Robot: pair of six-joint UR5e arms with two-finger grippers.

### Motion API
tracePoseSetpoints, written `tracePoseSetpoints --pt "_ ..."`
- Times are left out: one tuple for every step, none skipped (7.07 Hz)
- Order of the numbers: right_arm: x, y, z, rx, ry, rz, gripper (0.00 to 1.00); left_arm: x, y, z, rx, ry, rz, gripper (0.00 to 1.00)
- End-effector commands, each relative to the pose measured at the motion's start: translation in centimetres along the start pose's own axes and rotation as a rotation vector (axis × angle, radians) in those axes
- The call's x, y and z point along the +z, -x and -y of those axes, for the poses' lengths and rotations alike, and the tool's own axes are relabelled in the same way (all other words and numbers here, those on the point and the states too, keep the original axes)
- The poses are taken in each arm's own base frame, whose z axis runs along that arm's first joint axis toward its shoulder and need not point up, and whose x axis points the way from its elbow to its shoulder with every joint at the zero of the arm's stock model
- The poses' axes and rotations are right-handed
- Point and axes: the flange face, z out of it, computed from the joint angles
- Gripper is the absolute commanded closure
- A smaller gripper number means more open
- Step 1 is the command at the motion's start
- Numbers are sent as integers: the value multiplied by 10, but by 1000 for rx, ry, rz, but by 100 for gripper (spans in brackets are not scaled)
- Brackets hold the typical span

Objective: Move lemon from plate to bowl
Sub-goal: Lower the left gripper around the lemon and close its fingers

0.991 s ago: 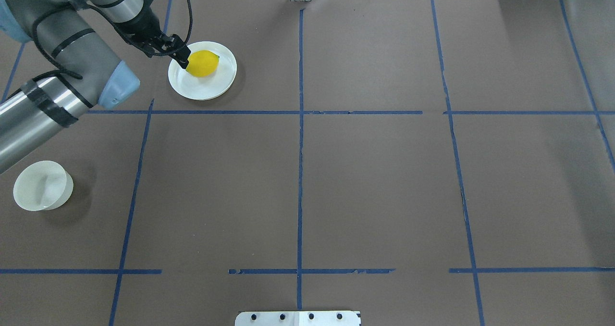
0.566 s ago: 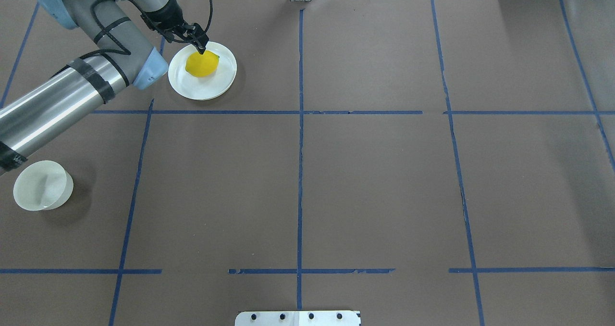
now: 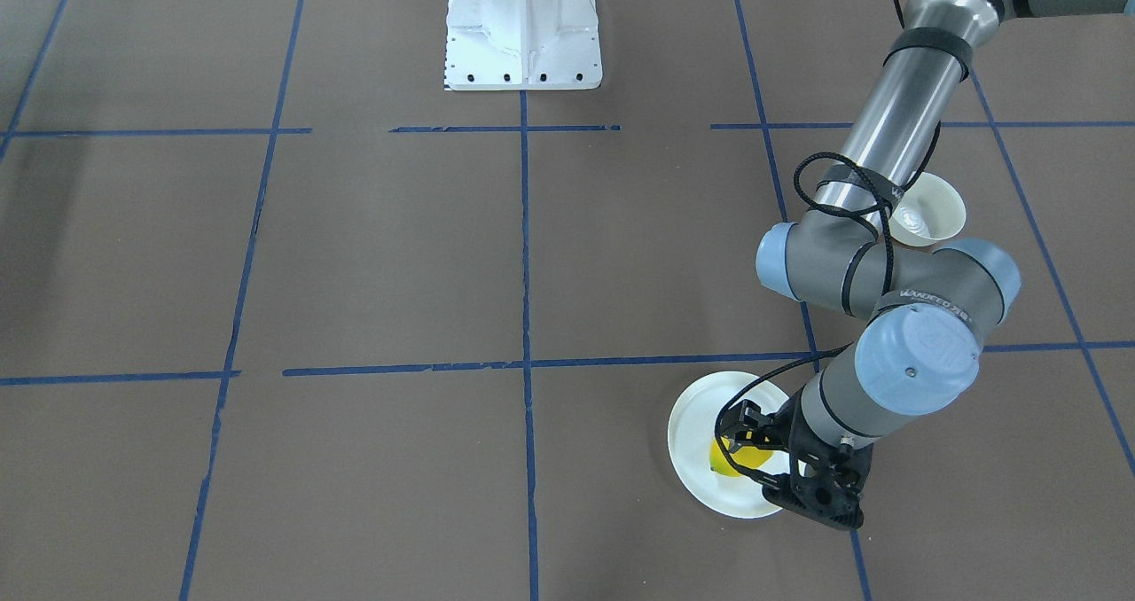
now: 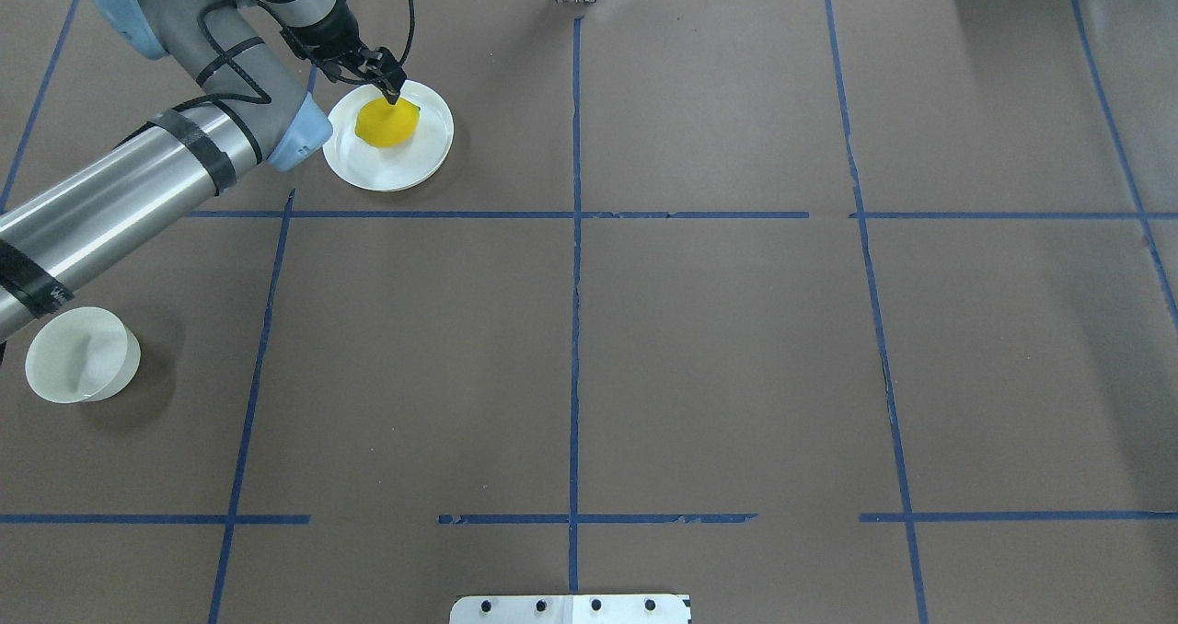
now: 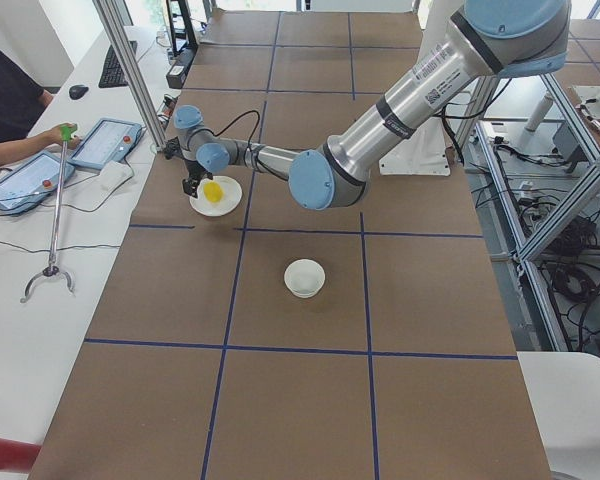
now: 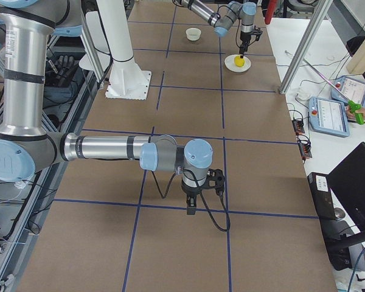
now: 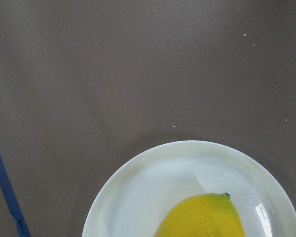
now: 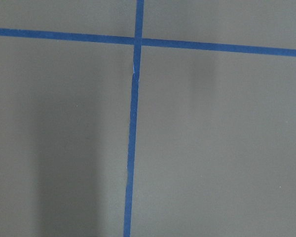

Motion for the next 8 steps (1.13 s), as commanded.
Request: tracePoseSetpoints --pt "0 0 0 0 0 0 0 0 -4 1 1 1 -8 0" --pt "0 0 0 0 0 0 0 6 -11 -1 3 9 -12 0" --pt "0 0 0 0 0 0 0 11 -18 -4 3 16 -16 0" --pt "0 0 0 0 0 0 0 16 -25 -7 8 23 -20 0" --pt "0 0 0 0 0 0 0 22 -28 -10 5 30 -21 0" --pt "0 0 0 0 0 0 0 26 -30 -13 4 37 -23 0" --pt "0 0 0 0 0 0 0 29 -31 -14 3 40 -21 0" --pt "0 0 0 0 0 0 0 33 -28 -15 6 35 -22 0"
